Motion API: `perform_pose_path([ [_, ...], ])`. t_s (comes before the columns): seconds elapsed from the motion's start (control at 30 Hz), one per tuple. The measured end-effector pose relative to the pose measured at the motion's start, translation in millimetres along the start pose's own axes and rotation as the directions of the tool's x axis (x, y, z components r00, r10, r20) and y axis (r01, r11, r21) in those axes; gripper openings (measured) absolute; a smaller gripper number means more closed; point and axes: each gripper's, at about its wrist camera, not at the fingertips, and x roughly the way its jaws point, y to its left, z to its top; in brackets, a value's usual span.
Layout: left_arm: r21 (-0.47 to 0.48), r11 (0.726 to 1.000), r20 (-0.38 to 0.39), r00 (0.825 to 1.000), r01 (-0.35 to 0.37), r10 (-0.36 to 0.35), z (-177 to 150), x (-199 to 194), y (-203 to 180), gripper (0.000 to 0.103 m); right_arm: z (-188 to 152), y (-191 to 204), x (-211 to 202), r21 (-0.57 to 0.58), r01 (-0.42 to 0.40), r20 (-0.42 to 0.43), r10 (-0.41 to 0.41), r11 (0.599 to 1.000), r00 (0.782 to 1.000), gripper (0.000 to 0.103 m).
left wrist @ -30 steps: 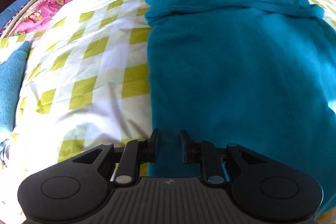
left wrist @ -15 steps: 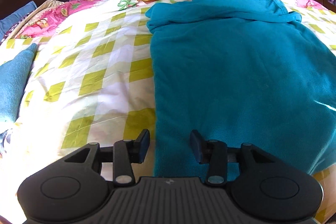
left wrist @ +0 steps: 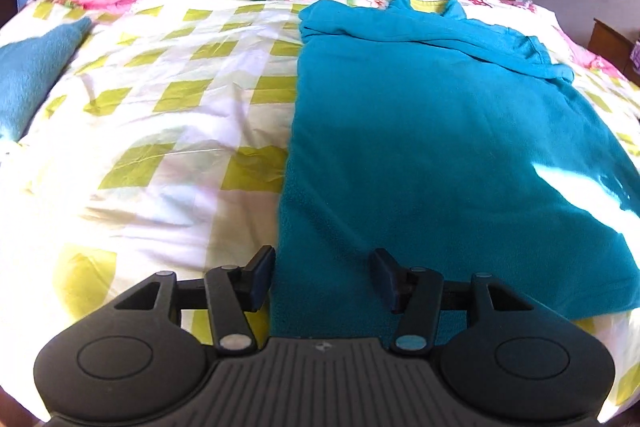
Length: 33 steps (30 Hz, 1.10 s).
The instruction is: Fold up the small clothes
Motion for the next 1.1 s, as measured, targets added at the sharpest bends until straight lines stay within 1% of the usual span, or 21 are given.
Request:
perform_pose_path([
  [0.03, -0.005, 1.0, -0.011, 1.0, 0.002, -0.002, 0, 0, -1, 0.057, -1, -2, 0, 0.014, -0.004, -0.003, 0.004, 1.0, 1.0, 0.039],
  [0.07, 0.01, 1.0, -0.016, 1.0, 0.005, -0.005, 0, -1, -5, 0.053, 0, -4, 0, 0.035, -0.007, -0.009, 0.008, 0.999, 1.0, 0.03],
  [0.1, 0.038, 0.999, -0.019, 1.0, 0.011, -0.01, -1, -4, -9, 0.04, -1, -6, -3, 0.052, -0.028, -0.013, 0.028, 0.998, 1.0, 0.022],
  [0.13, 0.065, 0.998, -0.021, 1.0, 0.018, -0.017, -2, -7, -13, 0.031, -2, -8, -5, 0.066, -0.054, -0.013, 0.055, 0.996, 0.998, 0.019],
  [0.17, 0.077, 0.997, -0.02, 1.0, 0.022, -0.02, -4, -9, -15, 0.028, -3, -9, -9, 0.078, -0.073, -0.01, 0.074, 0.994, 0.997, 0.015],
  [0.2, 0.08, 0.997, -0.018, 1.0, 0.024, -0.023, -5, -12, -15, 0.025, -4, -10, -11, 0.085, -0.076, -0.007, 0.077, 0.993, 0.997, 0.014],
  [0.33, 0.042, 0.998, -0.001, 0.999, 0.043, -0.043, -10, -28, -12, 0.024, -14, -13, -20, 0.12, -0.095, -0.009, 0.097, 0.988, 0.995, 0.014],
  [0.43, 0.056, 0.998, -0.002, 0.999, 0.042, -0.042, -16, -33, -11, 0.024, -20, -10, -24, 0.084, -0.075, -0.014, 0.077, 0.994, 0.997, 0.014],
  [0.5, 0.063, 0.997, -0.015, 0.999, 0.037, -0.036, -21, -32, -9, 0.023, -22, -15, -22, 0.115, -0.075, -0.03, 0.079, 0.991, 0.996, 0.013],
  [0.57, 0.044, 0.997, -0.019, 0.998, 0.067, -0.066, -25, -39, -6, 0.022, -23, -15, -31, 0.144, -0.114, -0.024, 0.119, 0.983, 0.993, 0.012],
  [0.63, 0.0, 0.993, -0.018, 0.993, 0.115, -0.115, -26, -53, -2, 0.022, -24, -8, -45, 0.137, -0.156, -0.005, 0.158, 0.978, 0.987, 0.012],
  [0.67, -0.033, 0.988, -0.013, 0.988, 0.152, -0.152, -24, -62, 0, 0.022, -25, -4, -54, 0.141, -0.193, 0.001, 0.195, 0.971, 0.981, 0.012],
  [0.73, -0.077, 0.973, 0.022, 0.976, 0.219, -0.218, -19, -80, 1, 0.021, -23, 2, -69, 0.169, -0.269, 0.018, 0.269, 0.948, 0.963, 0.012],
  [0.77, -0.096, 0.962, 0.045, 0.967, 0.255, -0.252, -13, -88, 2, 0.021, -19, 7, -76, 0.189, -0.317, 0.035, 0.316, 0.93, 0.948, 0.011],
  [0.83, -0.135, 0.937, 0.105, 0.945, 0.323, -0.311, 5, -100, 3, 0.021, -10, 15, -84, 0.215, -0.388, 0.078, 0.38, 0.896, 0.922, 0.011],
  [0.9, -0.165, 0.91, 0.175, 0.92, 0.38, -0.352, 29, -103, 5, 0.021, 9, 24, -85, 0.247, -0.467, 0.133, 0.448, 0.849, 0.884, 0.011],
  [0.97, -0.18, 0.891, 0.251, 0.895, 0.418, -0.369, 63, -98, 7, 0.021, 34, 34, -79, 0.261, -0.519, 0.185, 0.485, 0.814, 0.855, 0.011],
  [1.0, -0.186, 0.883, 0.285, 0.883, 0.432, -0.372, 81, -92, 8, 0.021, 48, 38, -74, 0.264, -0.534, 0.209, 0.493, 0.803, 0.844, 0.011],
  [1.03, -0.191, 0.877, 0.32, 0.873, 0.44, -0.368, 103, -83, 10, 0.021, 68, 44, -65, 0.264, -0.55, 0.244, 0.497, 0.792, 0.833, 0.011],
  [1.1, -0.199, 0.873, 0.372, 0.858, 0.445, -0.353, 145, -58, 12, 0.021, 112, 56, -42, 0.256, -0.571, 0.311, 0.492, 0.78, 0.813, 0.011],
])
